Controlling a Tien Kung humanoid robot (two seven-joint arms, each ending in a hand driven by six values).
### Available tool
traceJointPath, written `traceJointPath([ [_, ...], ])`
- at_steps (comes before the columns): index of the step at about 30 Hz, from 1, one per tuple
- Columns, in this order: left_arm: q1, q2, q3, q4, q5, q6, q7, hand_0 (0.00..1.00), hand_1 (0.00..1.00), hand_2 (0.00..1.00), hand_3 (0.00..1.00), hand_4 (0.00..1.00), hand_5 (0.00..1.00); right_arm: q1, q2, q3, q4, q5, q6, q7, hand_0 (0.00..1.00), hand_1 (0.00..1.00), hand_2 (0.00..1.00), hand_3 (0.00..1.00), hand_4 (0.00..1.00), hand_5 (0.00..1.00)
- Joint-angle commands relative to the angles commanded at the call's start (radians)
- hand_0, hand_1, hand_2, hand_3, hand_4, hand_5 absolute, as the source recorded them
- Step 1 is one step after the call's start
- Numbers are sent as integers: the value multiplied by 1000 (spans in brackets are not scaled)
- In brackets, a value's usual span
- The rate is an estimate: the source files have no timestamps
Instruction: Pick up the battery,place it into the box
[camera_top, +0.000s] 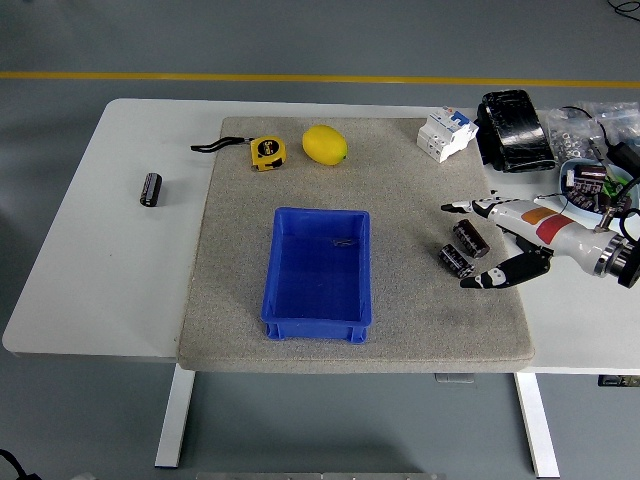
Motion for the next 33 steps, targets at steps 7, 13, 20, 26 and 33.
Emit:
traceJointPath([
  [7, 1, 0, -6, -1, 14, -3, 2, 747, 720, 759, 571, 608, 536, 53, 58, -38, -69, -175, -117, 47, 876, 808, 839, 888, 961, 228],
  [13, 1, 2, -13, -2, 27, -7, 5, 747, 720, 758, 571, 608, 536, 104, 107, -104, -170, -227, -210, 92, 839, 770, 803, 852, 937, 209],
  [20, -4, 3, -5, -4, 18, -6, 3, 747, 720, 757, 571, 608, 535, 114, 138, -132, -252, -234, -228, 100, 819, 748, 787, 840, 929, 204],
  [26, -8, 4, -3, -4, 14, -6, 3, 747, 719, 757, 571, 609, 535, 124, 151, -170, -310, -238, -233, 100, 820, 751, 789, 846, 913, 188],
  [33, -10, 3, -1, -6, 12, -6, 4, 747, 719, 757, 572, 608, 536, 144, 161, -227, -361, -243, -278, 111, 825, 755, 792, 847, 896, 177],
])
